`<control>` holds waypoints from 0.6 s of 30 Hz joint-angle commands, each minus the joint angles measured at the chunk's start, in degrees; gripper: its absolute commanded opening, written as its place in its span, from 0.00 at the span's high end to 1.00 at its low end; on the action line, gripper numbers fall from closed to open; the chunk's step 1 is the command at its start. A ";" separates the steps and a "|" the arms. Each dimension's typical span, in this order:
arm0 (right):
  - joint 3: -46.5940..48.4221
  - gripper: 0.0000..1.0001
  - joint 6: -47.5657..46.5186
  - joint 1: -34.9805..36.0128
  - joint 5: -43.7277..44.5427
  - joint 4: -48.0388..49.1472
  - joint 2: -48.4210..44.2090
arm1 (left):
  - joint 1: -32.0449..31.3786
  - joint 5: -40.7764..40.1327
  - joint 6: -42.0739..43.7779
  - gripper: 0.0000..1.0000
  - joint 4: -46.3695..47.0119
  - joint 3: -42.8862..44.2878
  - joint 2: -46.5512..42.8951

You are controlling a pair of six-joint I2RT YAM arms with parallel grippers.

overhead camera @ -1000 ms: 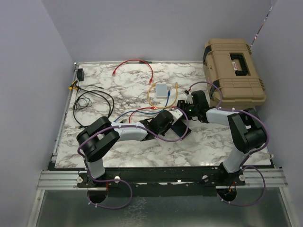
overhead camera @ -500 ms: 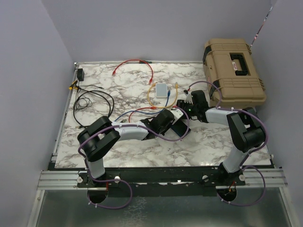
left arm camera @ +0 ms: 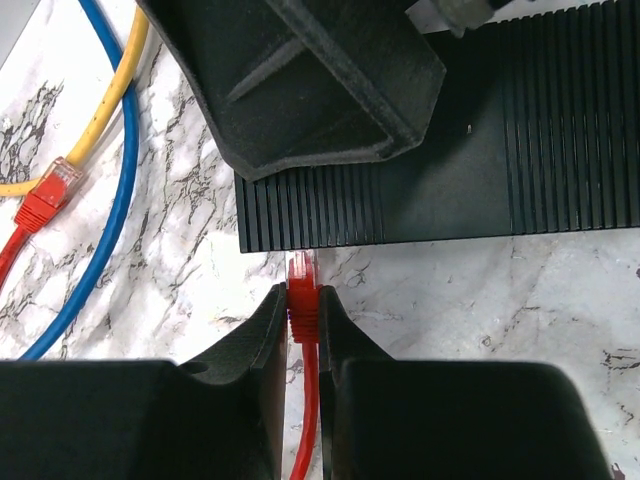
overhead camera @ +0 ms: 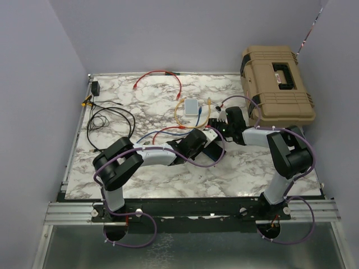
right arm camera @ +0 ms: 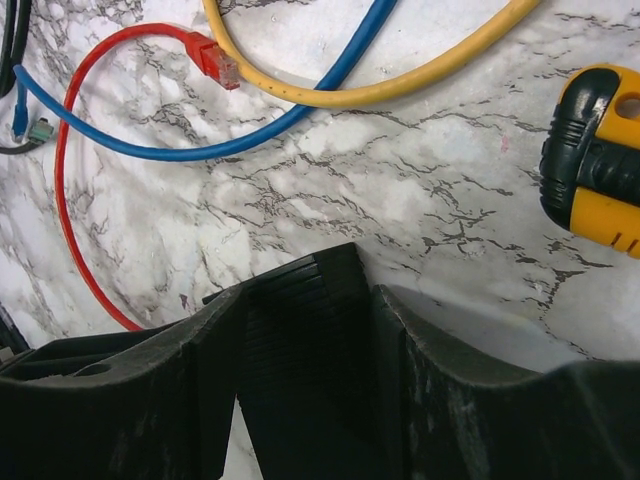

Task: Insert the plug into the switch port
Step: Insert the connector into the switch port.

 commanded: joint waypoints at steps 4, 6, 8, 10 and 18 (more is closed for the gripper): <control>-0.92 0.45 -2.25 4.95 -5.29 -7.51 4.12 | 0.00 1.44 -3.10 1.00 13.04 2.88 1.81; -0.81 0.45 -2.90 5.02 -5.65 -7.83 4.29 | -0.02 2.03 -3.58 1.00 15.79 2.12 1.77; -0.86 0.45 -3.60 4.96 -5.61 -8.24 4.24 | -0.03 2.00 -3.20 1.00 17.88 1.31 1.36; -0.29 0.45 -4.61 5.02 -5.45 -9.27 4.64 | -0.08 1.76 -2.94 1.00 18.18 1.52 1.15; -2.08 0.44 -4.88 5.02 1.90 -9.17 0.82 | 0.01 1.15 -4.11 0.99 16.40 0.67 0.64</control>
